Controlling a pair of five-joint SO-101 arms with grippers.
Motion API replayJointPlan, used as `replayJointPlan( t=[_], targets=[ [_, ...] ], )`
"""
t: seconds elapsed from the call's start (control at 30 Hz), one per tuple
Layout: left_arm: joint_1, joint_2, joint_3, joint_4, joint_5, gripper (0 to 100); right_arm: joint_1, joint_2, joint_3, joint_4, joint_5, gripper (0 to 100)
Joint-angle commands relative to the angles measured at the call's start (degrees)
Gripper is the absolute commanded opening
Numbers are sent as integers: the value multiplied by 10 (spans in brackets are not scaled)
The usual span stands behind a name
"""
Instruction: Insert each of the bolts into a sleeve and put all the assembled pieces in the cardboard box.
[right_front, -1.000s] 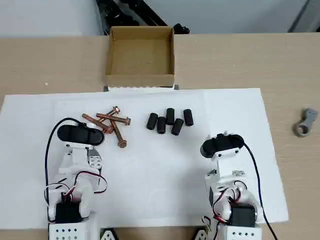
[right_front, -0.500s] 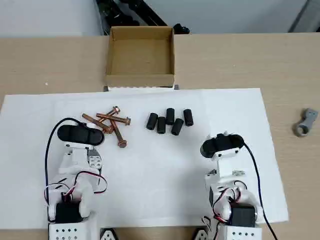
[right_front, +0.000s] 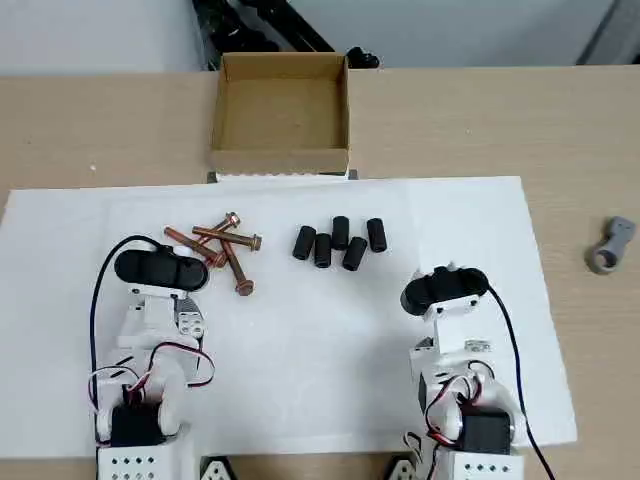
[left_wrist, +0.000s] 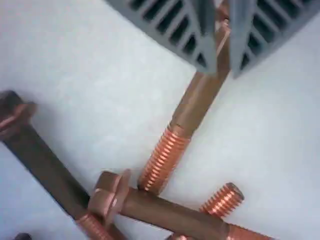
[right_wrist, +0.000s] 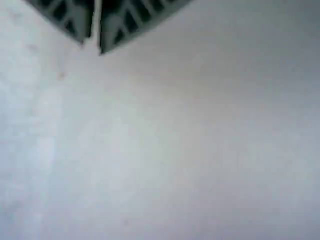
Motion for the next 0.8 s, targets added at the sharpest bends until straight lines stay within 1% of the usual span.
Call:
replayJointPlan(
  t=[0.0, 0.07, 0.2, 0.33, 0.53, 0.63, 0.77],
  targets=[
    [0, -4, -2, -40, -16, 6, 3, -5, -3, -11, 7, 6],
    [2, -4, -5, -47, -36, 6, 2, -3, -4, -10, 7, 3],
    [-3, 0, -7, -40, -38, 5, 2, 0, -9, -3, 4, 2],
    [-3, 0, -49, 1, -38, 5, 2, 0, -31, 3, 4, 2],
    [-4, 7, -119, 54, -38, 5, 1, 6, -119, 14, 4, 2],
    [-4, 51, -143, 52, -40, 5, 1, 42, -127, 12, 4, 2],
    [-33, 164, -212, 21, -40, 5, 1, 130, -149, -9, 3, 2]
  ],
)
